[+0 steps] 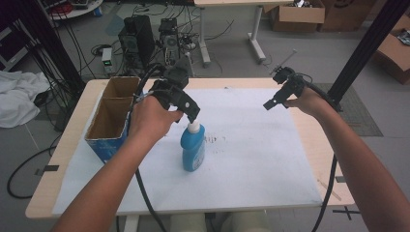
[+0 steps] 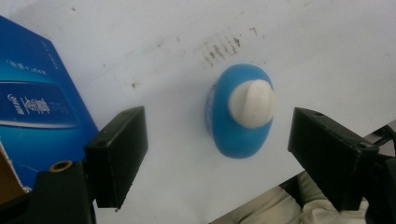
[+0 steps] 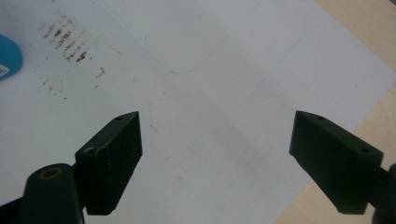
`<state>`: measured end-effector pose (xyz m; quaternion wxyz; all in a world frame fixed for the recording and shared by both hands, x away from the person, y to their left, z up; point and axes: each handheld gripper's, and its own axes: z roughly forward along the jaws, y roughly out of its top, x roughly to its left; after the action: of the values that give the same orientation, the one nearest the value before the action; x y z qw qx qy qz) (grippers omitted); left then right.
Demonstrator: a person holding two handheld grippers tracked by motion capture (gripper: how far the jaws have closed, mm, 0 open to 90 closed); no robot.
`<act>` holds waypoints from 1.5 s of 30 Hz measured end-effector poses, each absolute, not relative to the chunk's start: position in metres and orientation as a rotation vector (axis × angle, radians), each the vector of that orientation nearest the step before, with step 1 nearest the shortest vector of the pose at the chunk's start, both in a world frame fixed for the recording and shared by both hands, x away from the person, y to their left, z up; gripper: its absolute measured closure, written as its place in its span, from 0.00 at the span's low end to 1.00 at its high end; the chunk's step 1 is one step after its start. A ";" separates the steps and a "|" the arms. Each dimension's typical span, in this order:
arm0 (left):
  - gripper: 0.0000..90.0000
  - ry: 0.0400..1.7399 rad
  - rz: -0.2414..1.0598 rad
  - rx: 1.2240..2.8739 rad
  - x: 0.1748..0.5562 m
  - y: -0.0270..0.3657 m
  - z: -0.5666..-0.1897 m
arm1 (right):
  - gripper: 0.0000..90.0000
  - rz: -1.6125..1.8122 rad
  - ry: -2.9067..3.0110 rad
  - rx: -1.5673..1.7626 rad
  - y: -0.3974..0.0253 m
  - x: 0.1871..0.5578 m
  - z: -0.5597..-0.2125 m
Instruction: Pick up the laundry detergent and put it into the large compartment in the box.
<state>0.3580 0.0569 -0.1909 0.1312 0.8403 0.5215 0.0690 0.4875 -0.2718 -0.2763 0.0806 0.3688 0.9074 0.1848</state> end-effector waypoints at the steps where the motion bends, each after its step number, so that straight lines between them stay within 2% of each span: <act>1: 0.23 1.514 0.200 2.440 0.358 0.057 -0.191 | 0.19 0.553 2.713 1.103 -0.272 0.488 -0.276; 15: 0.23 1.415 0.164 2.520 0.363 0.039 -0.207 | 0.19 0.559 2.714 1.105 -0.273 0.488 -0.276; 45: 0.23 1.483 0.124 2.556 0.369 0.021 -0.259 | 0.19 0.560 2.720 1.103 -0.273 0.488 -0.279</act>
<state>0.3692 0.0211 -0.2588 0.0919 0.8606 0.4992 0.0417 0.4880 -0.2729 -0.2789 0.0764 0.3681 0.9076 0.1869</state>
